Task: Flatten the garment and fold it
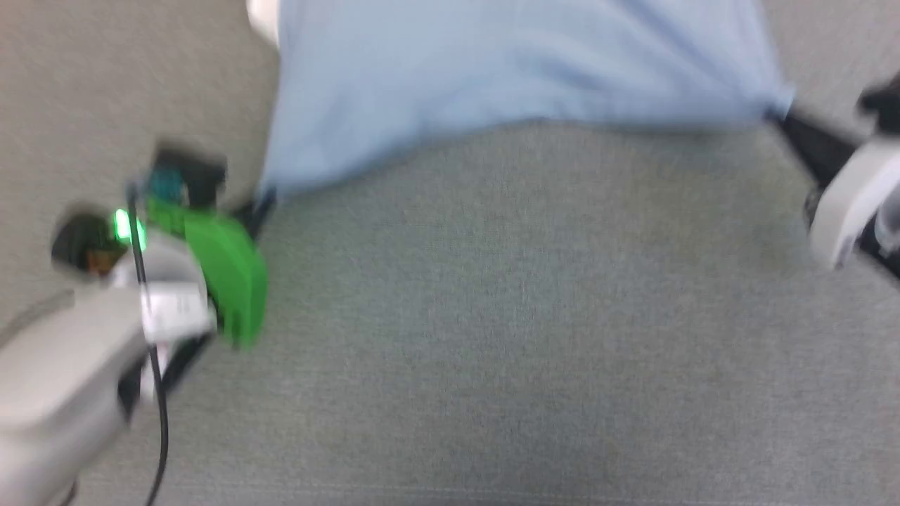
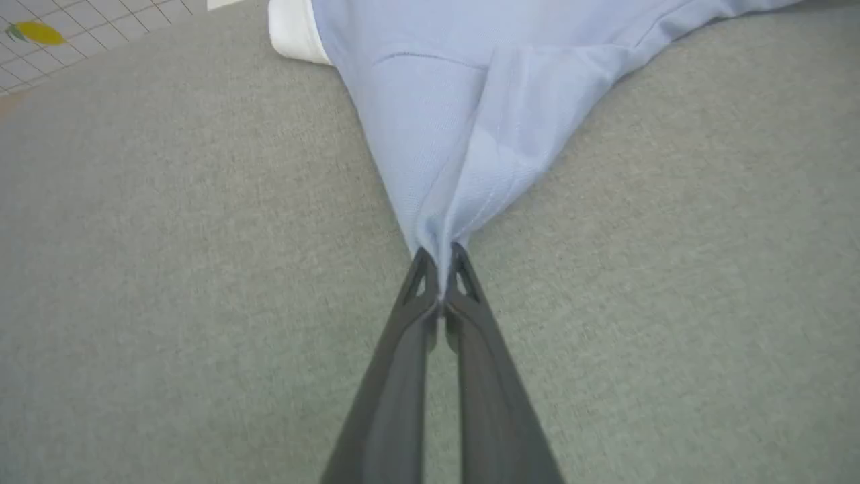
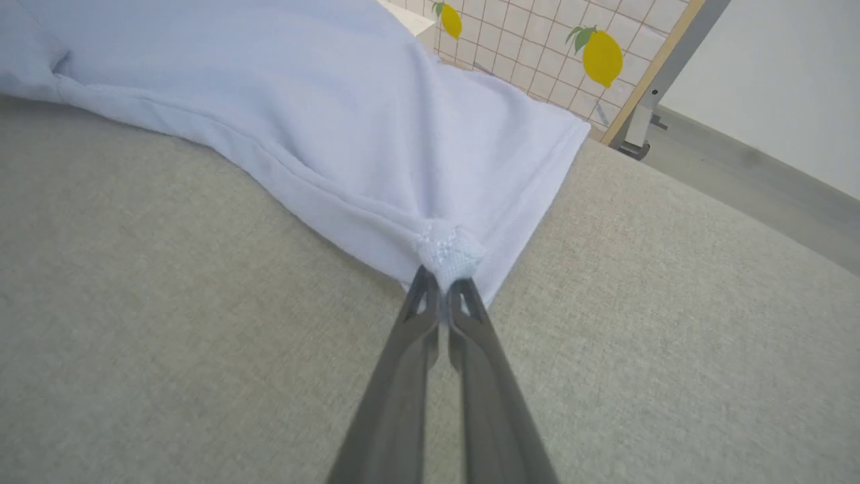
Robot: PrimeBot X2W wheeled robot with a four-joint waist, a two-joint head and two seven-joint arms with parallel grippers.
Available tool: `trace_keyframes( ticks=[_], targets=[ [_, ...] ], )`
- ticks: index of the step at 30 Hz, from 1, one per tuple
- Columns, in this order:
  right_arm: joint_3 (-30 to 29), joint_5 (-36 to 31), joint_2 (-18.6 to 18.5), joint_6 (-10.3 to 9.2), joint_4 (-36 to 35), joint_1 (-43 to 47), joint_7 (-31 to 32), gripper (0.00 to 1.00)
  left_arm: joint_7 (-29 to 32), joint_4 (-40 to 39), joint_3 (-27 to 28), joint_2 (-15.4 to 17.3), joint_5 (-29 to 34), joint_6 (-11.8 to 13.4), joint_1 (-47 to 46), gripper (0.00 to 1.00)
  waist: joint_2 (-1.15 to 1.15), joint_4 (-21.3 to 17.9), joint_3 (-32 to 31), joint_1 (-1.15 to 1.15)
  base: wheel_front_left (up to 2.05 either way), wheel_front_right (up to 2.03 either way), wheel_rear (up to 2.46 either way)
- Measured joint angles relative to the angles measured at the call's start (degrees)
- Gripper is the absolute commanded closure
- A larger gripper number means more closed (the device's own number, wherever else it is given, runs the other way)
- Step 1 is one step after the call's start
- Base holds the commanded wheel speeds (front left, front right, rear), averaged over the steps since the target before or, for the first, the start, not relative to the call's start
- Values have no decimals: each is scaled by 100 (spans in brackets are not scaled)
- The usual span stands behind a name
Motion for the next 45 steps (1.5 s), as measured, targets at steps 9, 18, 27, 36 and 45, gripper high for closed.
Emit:
trace_keyframes(
  ticks=[9,18,27,36,45],
  targets=[
    [32,110,-405,0,-516,1606,816,100,300,-1507,-552,847,-366,494,1340,100,0,95,-972,0,0,0,0],
    [-323,402,-1076,0,-1485,2921,2315,100,458,-2252,-814,1134,-517,704,2257,100,0,169,-1676,0,0,0,0],
    [-1151,860,-1714,0,-2406,4232,3500,100,719,-2728,-925,1323,-787,664,2956,100,0,134,-1973,0,0,0,0],
    [-2419,690,-1483,-1,-2999,4789,3533,100,503,-2815,-672,1298,-626,675,2931,100,0,55,-1840,0,0,0,0],
    [-3854,305,-958,0,-3454,4859,3342,100,36,-2773,41,975,-321,742,2075,100,0,6,-1379,0,0,0,0]
  ],
)
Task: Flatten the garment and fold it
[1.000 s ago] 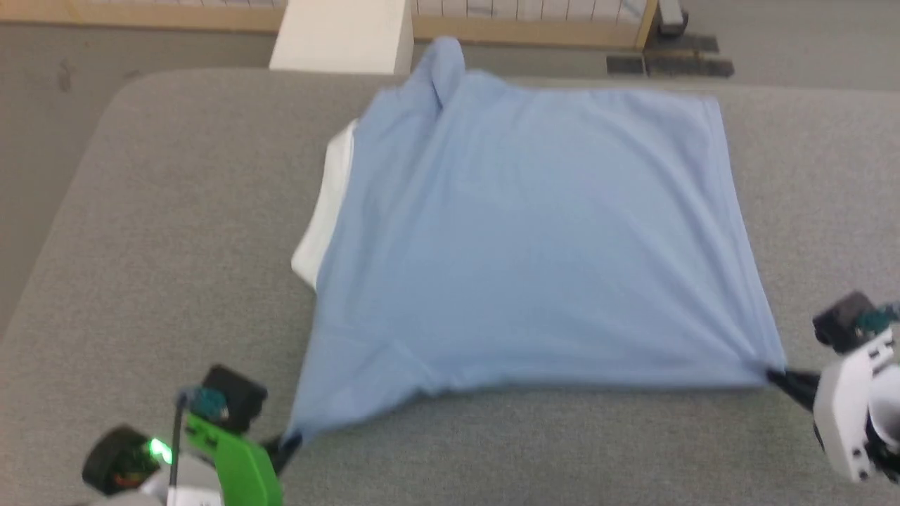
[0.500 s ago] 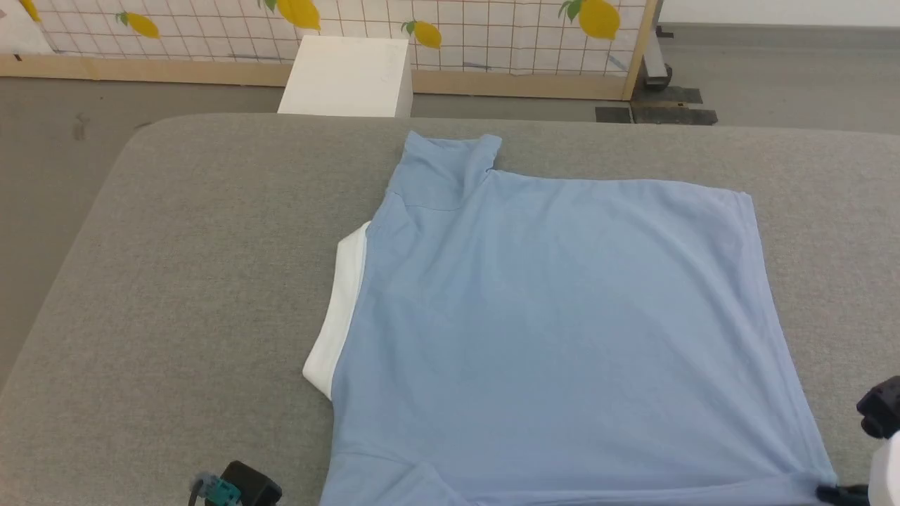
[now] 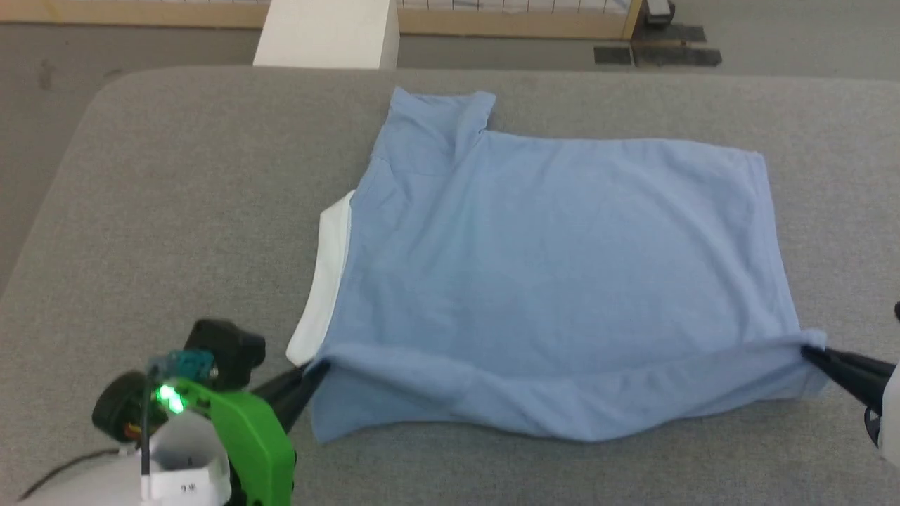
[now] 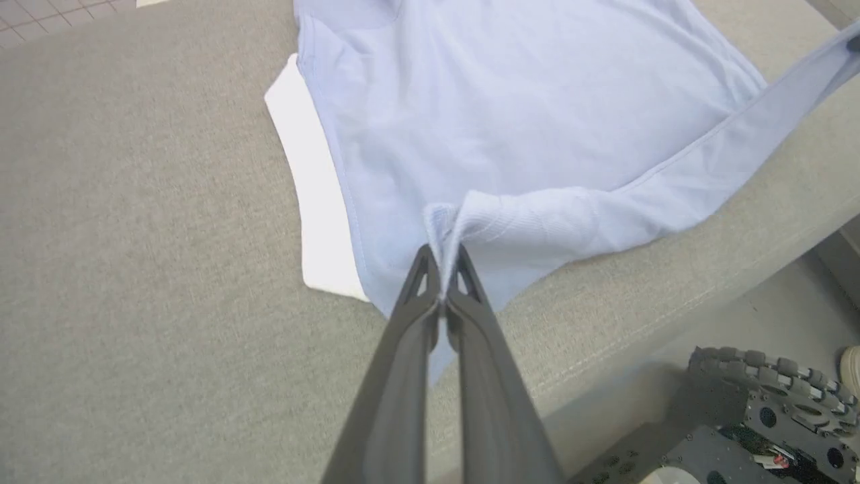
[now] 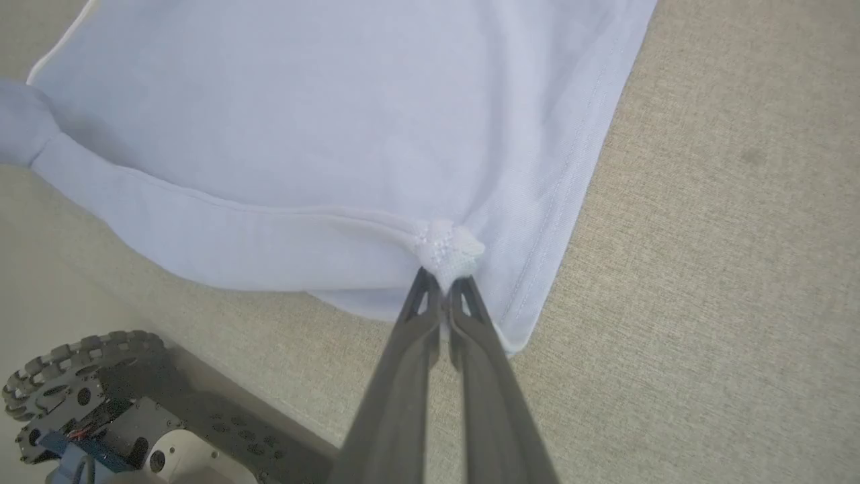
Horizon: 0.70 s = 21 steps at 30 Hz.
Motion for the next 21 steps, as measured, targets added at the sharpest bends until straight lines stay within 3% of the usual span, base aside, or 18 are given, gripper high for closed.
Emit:
trace_keyframes(
  ticks=[9,21],
  targets=[
    [-920,-823,700,-1,-55,-24,136,100,-107,503,350,-497,350,-104,-837,100,0,-29,656,0,0,0,0],
    [-1344,-1688,1366,-1,32,-422,193,100,-300,1575,503,-787,654,-198,-1310,100,0,-68,1354,1,0,0,0]
  ],
)
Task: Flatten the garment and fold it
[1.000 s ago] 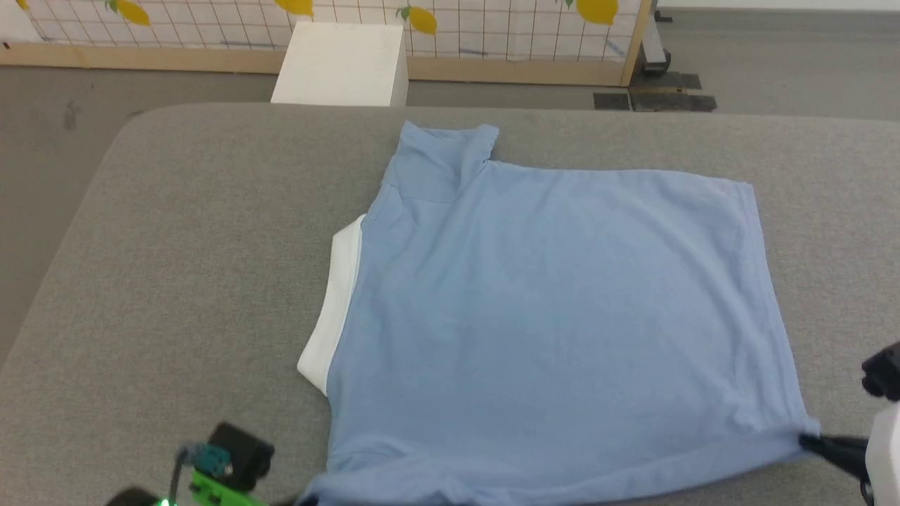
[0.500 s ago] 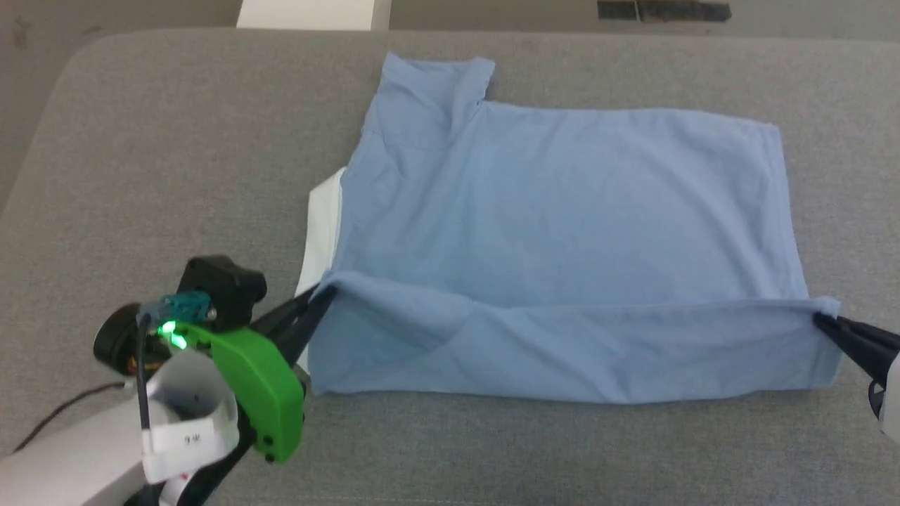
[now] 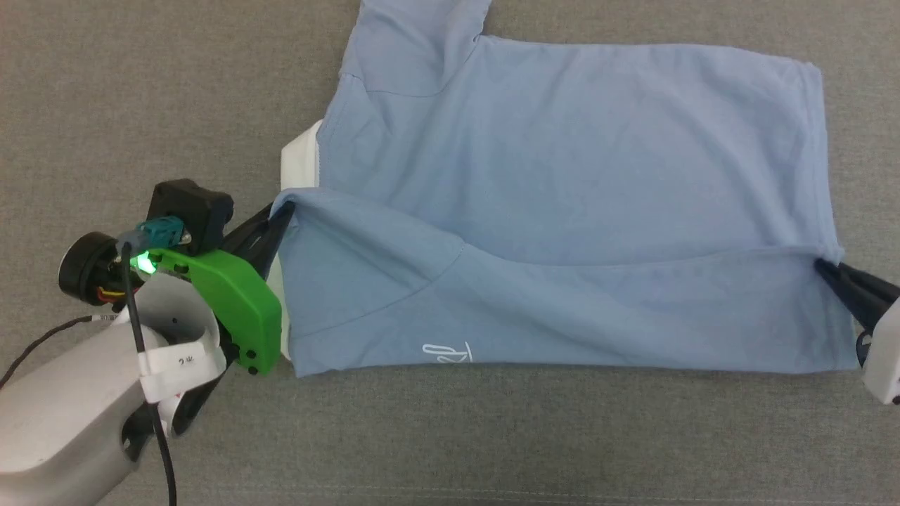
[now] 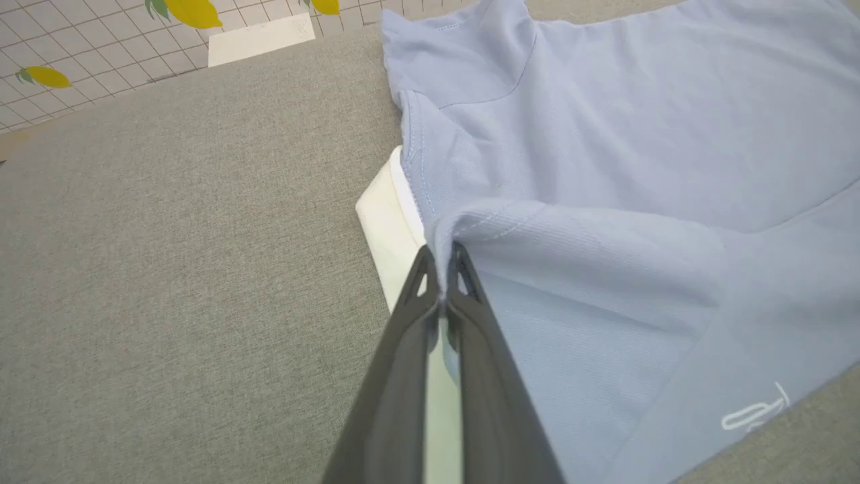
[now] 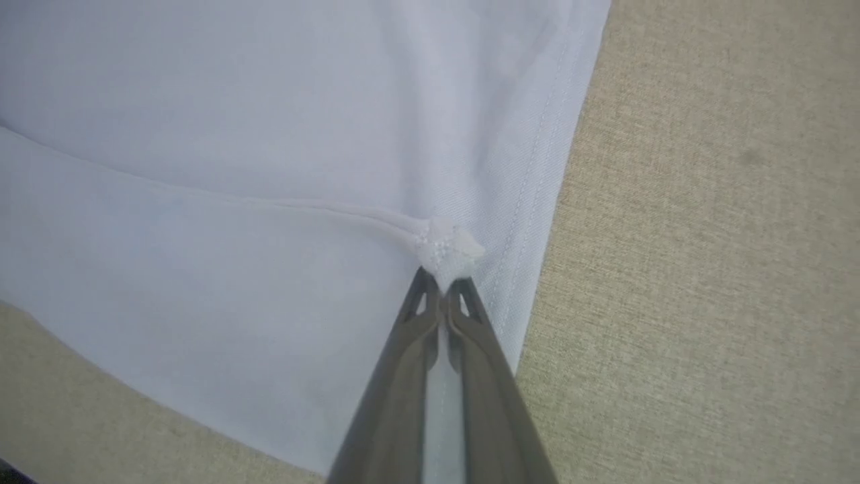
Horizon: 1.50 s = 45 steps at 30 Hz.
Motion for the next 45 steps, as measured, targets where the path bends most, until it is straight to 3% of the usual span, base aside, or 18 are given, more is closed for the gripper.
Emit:
trace_keyframes(
  ticks=[7,18,19,20,25,32,41,45],
  targets=[
    [-118,-390,267,0,238,-297,-341,100,53,630,-132,-207,37,-220,-107,100,0,23,228,0,0,0,0],
    [97,-713,472,0,949,-524,-568,100,118,1472,-293,-648,66,-341,-174,100,0,40,135,0,0,0,0],
    [114,-711,495,0,1005,-534,-569,67,110,1514,-290,-690,33,-347,-174,60,0,42,89,0,0,0,0],
    [147,-714,503,0,1040,-535,-570,0,58,1540,-282,-730,27,-354,-172,2,0,43,38,0,0,0,0],
    [238,-926,475,0,1080,-534,-821,0,-126,1585,-142,-906,-131,-241,-104,0,0,51,-259,0,0,0,0],
    [-58,-1503,675,1,758,-317,-1434,0,-383,1194,241,-1057,-801,288,531,0,0,58,-742,0,0,0,0],
    [-1050,-2372,1771,0,152,799,-1440,0,154,598,-115,-880,-935,1149,1249,0,0,42,-1170,0,0,0,0],
    [-1314,-2602,2276,0,-172,1113,-1261,0,409,536,-355,-817,-955,1335,1378,0,0,-9,-1150,0,0,0,0]
  ],
)
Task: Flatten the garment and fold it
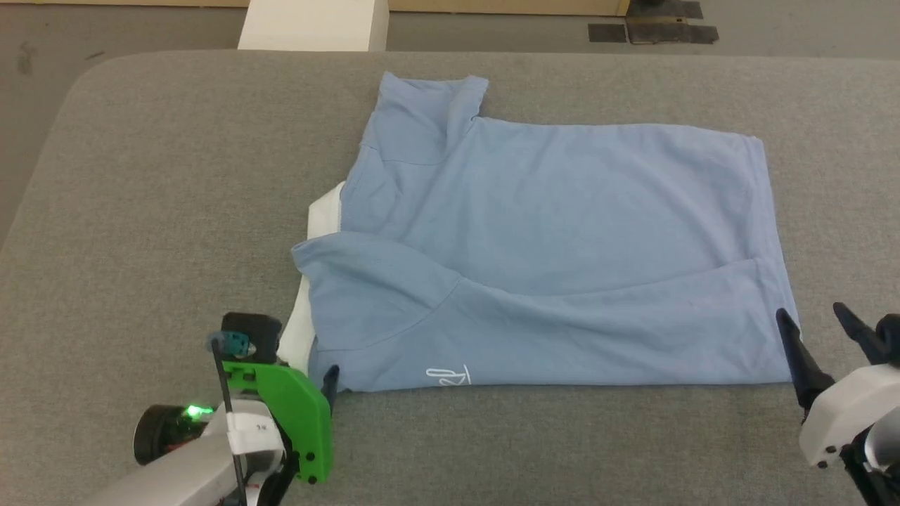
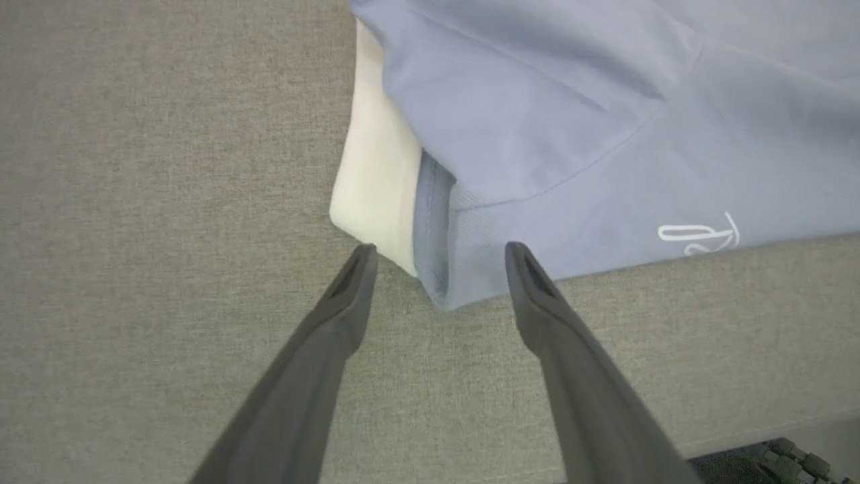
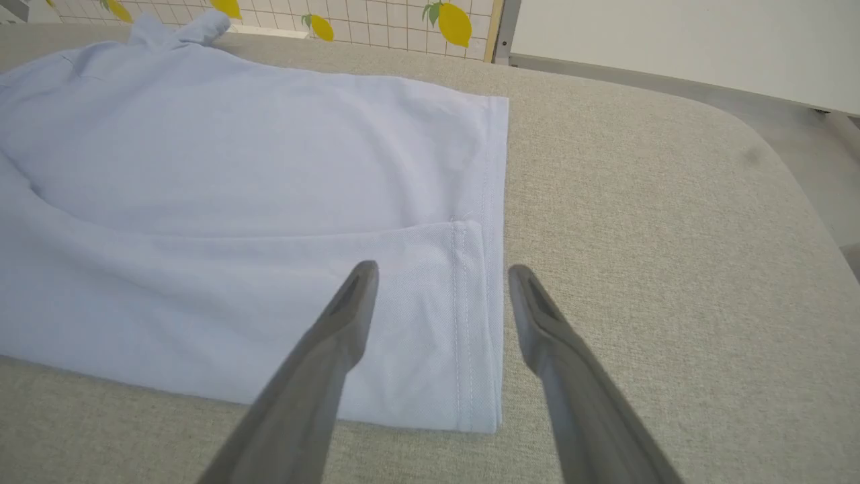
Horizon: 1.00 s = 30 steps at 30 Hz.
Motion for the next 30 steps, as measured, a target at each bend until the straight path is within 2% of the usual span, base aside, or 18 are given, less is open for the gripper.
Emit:
trace_keyframes(
  ticks=[8,17,18,19,20,25,30],
  targets=[
    [-200,-302,337,0,-391,139,138,0,19,320,-41,-19,48,274,19,0,0,-110,245,0,0,0,0],
    [-292,-354,409,0,-582,133,186,0,94,626,-1,-203,-24,203,-11,0,0,-201,628,0,0,0,0],
    [-291,-369,408,0,-581,132,194,0,100,635,8,-218,-57,179,-12,43,0,-208,658,0,0,0,0],
    [-285,-379,405,0,-580,131,227,0,101,646,27,-223,-88,155,-14,67,0,-215,688,0,0,0,0],
    [-270,-379,399,0,-575,131,271,0,101,662,44,-229,-97,125,-15,100,0,-221,711,0,0,0,0],
    [-235,-378,276,0,-436,129,575,0,-46,805,140,-379,-176,-105,-13,100,0,-201,675,0,0,0,0],
    [-421,-382,227,0,-90,56,1091,0,-220,799,125,-377,-104,-288,-20,100,0,-72,556,0,0,0,0]
  ],
)
